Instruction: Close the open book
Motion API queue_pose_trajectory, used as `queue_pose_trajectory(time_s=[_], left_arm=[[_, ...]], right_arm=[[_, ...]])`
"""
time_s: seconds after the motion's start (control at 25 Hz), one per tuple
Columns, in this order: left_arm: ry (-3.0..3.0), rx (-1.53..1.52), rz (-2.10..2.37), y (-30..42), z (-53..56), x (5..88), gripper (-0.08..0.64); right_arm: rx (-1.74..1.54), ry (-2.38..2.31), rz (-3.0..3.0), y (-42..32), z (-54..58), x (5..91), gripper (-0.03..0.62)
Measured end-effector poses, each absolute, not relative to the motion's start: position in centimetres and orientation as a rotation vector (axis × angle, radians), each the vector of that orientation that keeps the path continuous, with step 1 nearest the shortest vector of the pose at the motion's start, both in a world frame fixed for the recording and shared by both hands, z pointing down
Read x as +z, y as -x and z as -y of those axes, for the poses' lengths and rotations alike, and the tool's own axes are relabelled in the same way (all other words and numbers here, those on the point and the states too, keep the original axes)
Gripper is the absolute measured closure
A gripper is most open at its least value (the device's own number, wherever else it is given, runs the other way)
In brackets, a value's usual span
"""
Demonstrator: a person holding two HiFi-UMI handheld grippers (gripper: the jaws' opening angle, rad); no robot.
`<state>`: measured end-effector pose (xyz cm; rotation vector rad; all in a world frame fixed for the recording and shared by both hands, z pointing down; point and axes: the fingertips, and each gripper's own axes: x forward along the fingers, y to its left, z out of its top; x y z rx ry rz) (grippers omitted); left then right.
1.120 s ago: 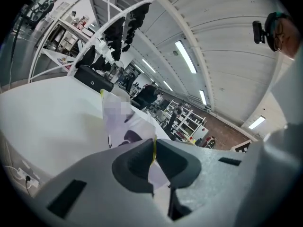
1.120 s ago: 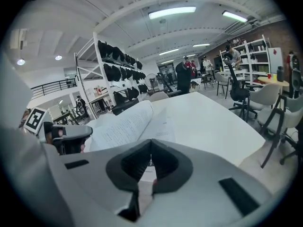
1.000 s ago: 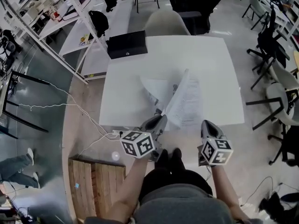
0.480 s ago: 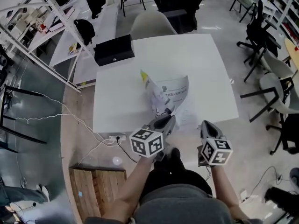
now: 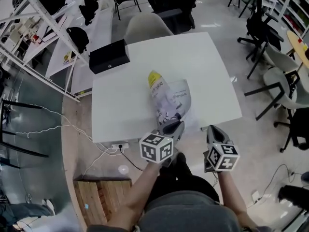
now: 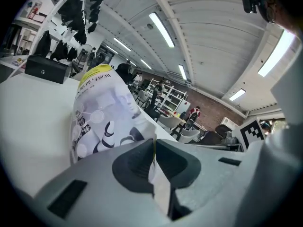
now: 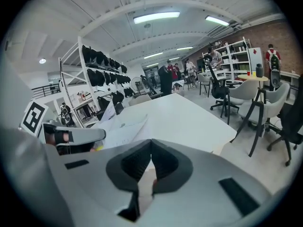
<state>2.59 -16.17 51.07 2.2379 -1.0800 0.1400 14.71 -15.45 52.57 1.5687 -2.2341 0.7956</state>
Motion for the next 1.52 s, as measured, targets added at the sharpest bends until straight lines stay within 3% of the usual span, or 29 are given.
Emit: queue_pose_trajectory(time_s=[0.56,1.52], left_arm=[[-2.308,0.371,0.971,-7.6,15.8,54.5,0.540],[-2.252,0.512,0.855,-9.4,15.2,56.6,0.511]], right_arm=[[0.823,-1.630,2.193,-16.9,14.8,53.0,0.589],[0.819,-1.658,2.158,-17.5,13.6,53.0,0.588]])
